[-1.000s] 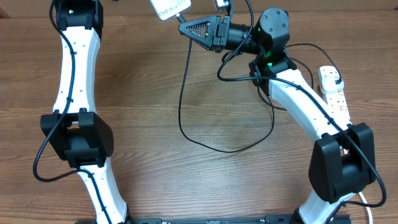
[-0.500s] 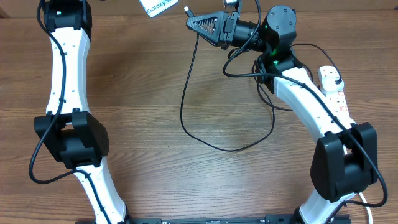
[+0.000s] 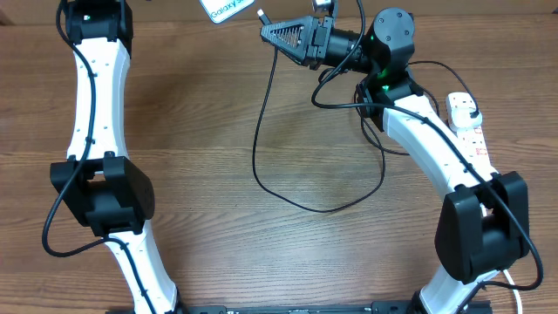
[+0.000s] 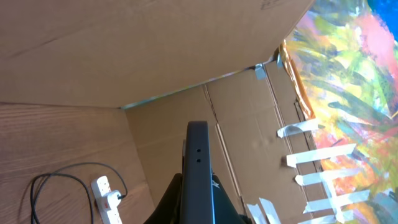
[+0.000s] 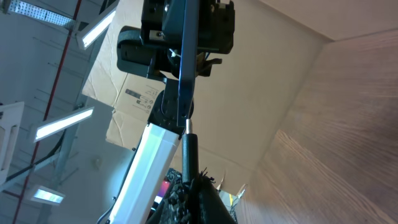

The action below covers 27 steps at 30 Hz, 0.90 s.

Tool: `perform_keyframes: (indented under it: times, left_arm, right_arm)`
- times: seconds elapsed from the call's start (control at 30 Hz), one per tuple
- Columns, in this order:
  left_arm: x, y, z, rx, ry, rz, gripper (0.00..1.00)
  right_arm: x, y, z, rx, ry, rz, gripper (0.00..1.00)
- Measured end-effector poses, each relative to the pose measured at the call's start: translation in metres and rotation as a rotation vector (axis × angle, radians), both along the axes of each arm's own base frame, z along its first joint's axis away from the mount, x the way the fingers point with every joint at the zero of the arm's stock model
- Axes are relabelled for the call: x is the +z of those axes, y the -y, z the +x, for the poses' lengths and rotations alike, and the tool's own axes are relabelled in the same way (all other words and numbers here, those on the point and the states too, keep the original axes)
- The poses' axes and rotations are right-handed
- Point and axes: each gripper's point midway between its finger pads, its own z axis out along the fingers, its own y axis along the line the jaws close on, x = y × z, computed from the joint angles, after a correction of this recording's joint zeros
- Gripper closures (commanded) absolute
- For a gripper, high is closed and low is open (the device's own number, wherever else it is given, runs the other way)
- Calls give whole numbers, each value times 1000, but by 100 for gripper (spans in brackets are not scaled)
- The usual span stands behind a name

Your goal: Plug charger to phone and switch on socket

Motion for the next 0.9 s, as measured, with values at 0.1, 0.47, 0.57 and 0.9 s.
perform_keyframes:
  times: [0.1,0.47,0.57,0.9]
  left_arm:
    - [0,5,1,3,-7,-4,96]
    - [1,5,6,35,4,-6,96]
    - [1,6,6,34,13,-2,96]
    - [1,14,4,26,33,7,96]
  right_arm:
    - [0,-3,-2,9,-8,1,96]
    - [1,-7,-5,21,-30,8,96]
    - [1,-7,-5,21,-32,9,96]
    - [1,-7,-5,21,-32,9,96]
